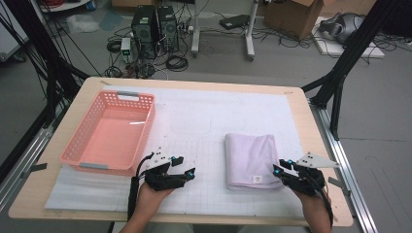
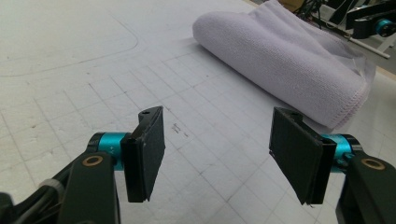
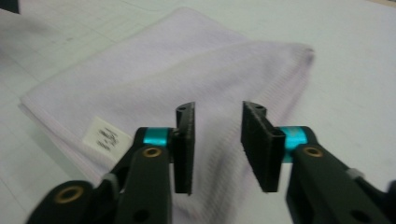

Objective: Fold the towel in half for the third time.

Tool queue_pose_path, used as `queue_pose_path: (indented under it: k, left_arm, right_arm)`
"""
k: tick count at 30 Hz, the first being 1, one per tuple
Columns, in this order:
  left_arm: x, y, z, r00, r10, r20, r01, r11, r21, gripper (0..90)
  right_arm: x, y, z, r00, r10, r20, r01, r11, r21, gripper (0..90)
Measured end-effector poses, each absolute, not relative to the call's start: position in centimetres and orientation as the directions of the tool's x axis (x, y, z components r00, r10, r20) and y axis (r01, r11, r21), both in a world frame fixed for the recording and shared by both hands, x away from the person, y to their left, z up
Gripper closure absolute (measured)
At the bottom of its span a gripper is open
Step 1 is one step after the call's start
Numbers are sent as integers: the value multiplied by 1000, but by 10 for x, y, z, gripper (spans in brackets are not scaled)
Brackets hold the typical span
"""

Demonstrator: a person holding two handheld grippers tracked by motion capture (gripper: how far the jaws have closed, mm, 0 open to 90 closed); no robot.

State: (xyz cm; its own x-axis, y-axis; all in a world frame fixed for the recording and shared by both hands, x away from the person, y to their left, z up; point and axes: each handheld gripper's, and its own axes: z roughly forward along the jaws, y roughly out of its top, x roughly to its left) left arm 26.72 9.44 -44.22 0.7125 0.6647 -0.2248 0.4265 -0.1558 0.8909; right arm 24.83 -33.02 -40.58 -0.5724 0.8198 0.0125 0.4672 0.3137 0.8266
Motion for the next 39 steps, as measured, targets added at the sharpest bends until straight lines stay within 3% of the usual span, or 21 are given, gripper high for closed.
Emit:
queue_pose_path:
  k: [5, 12, 17, 25, 33, 39]
  left_arm:
    - [266, 95, -442, 709, 667, -228, 426, -148, 893, 361]
    - [266, 100, -441, 702, 675, -228, 426, -140, 894, 361]
    - [266, 98, -441, 702, 675, -227, 427, -143, 893, 361]
    - [267, 98, -442, 702, 673, -232, 430, -141, 892, 360]
    - [267, 100, -442, 699, 678, -229, 431, -144, 891, 361]
    - [267, 104, -442, 691, 684, -235, 434, -132, 891, 361]
  right_arm:
    - [267, -316, -422, -580, 814, 24, 512, 341, 788, 706]
    - [255, -338, -427, -488, 873, 14, 607, 328, 724, 706]
    - [253, -336, -411, -520, 853, 40, 524, 282, 804, 681]
    - [293, -287, -405, -591, 806, 39, 510, 336, 792, 623]
    - [347, -236, -414, -572, 819, -40, 580, 439, 686, 617]
    - [353, -211, -422, -640, 768, -30, 533, 471, 703, 595]
